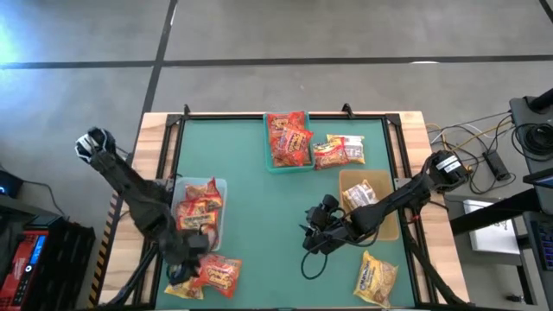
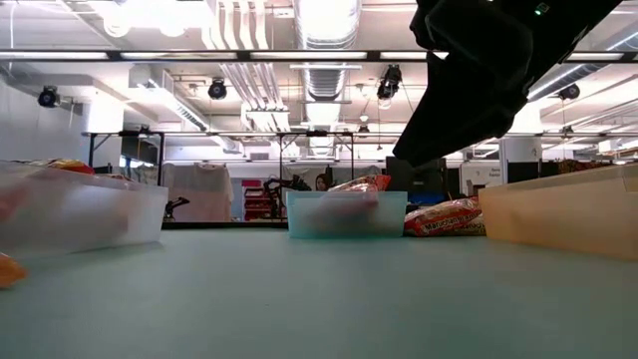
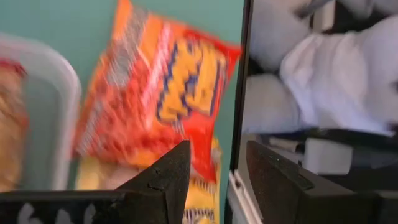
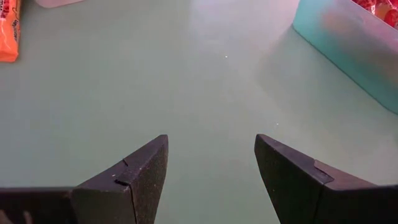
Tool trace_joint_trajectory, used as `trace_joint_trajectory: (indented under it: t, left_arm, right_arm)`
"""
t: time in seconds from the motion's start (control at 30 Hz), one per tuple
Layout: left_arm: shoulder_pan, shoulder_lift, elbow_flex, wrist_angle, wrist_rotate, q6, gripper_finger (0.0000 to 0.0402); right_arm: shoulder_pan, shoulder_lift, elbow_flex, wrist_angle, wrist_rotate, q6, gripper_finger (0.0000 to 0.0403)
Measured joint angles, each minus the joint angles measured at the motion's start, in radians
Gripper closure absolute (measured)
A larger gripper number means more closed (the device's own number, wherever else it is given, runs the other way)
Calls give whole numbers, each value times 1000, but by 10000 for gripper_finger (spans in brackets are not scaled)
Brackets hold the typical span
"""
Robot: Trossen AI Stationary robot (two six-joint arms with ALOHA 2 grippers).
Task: Sort Maruchan noodles
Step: Put the orange noodle pack into the blue bin
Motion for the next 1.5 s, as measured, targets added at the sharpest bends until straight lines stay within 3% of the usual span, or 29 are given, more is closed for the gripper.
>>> trace_joint_trajectory:
  t: [0.3,0.57,0.9,1.1,1.5]
  left_arm:
    - [-140,165,2,159,-4,-51,262]
    - [-165,279,2,217,-26,-55,262]
    - [-114,312,2,261,-219,210,262]
    - [-69,312,7,337,-209,216,262]
    - [-21,315,117,262,-214,474,262]
  right_arm:
    - [0,0,0,0,0,0,172]
    - [0,0,0,0,-1,0,172]
    - [0,0,0,0,-1,0,172]
    - [0,0,0,0,-1,0,172]
    - [0,0,0,0,-1,0,172]
